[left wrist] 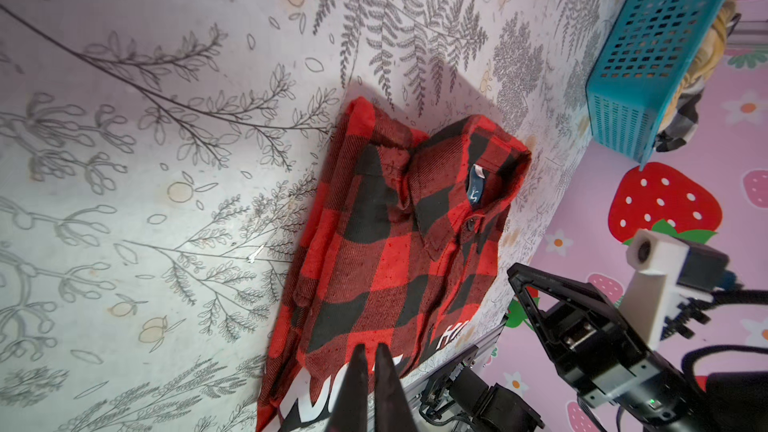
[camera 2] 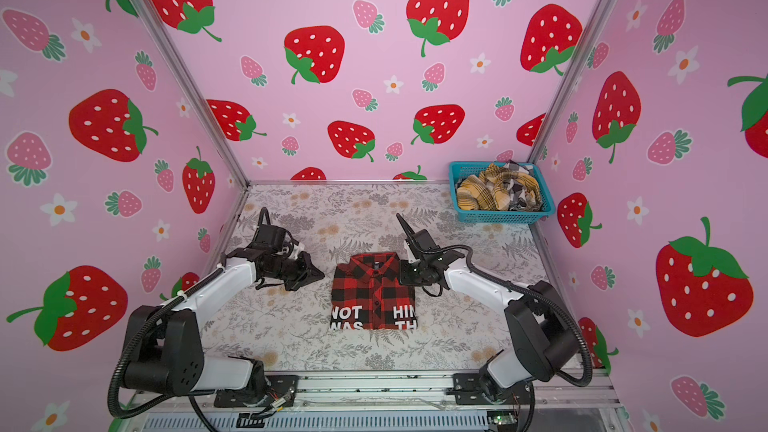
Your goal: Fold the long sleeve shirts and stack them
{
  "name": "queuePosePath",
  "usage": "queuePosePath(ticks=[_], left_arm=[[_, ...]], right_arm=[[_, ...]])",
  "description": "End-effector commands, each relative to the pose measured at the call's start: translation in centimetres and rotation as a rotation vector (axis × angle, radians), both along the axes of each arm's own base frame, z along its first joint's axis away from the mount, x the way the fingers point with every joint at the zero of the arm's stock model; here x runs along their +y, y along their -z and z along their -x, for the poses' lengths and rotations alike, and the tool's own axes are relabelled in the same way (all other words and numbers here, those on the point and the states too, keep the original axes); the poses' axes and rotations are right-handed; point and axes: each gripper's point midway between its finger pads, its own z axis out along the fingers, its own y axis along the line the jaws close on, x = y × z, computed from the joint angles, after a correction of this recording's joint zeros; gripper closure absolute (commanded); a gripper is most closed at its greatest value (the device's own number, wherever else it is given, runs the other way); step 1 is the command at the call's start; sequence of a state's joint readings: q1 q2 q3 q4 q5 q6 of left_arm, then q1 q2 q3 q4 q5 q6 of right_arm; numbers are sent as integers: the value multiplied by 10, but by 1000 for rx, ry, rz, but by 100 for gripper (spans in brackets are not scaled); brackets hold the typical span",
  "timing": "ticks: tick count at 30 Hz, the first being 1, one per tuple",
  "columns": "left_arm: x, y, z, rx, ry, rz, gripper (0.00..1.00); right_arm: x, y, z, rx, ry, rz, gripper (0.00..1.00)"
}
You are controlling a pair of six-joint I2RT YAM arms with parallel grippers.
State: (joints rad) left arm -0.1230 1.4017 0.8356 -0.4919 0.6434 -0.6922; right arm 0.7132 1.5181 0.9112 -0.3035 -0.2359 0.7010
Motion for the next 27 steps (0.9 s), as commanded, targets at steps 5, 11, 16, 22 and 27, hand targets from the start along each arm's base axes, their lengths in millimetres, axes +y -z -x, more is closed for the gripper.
queuePosePath(ticks=[5,11,16,22,27], left_arm=[[-20,13,5,27,53,49,93],[-34,40,12,78,84,33,99],[-35,66,14,144,90,29,100],[-36,75,9,177,85,25,100],[-32,61,8,144,73,0,100]], right_arm=[[-13,36,15,68,16,52,85],[-13,52,11,80,22,84,85],[-12,59,10,92,12,99,85],[-12,55,9,73,10,94,84],[-12,51,3,52,-3,114,82]])
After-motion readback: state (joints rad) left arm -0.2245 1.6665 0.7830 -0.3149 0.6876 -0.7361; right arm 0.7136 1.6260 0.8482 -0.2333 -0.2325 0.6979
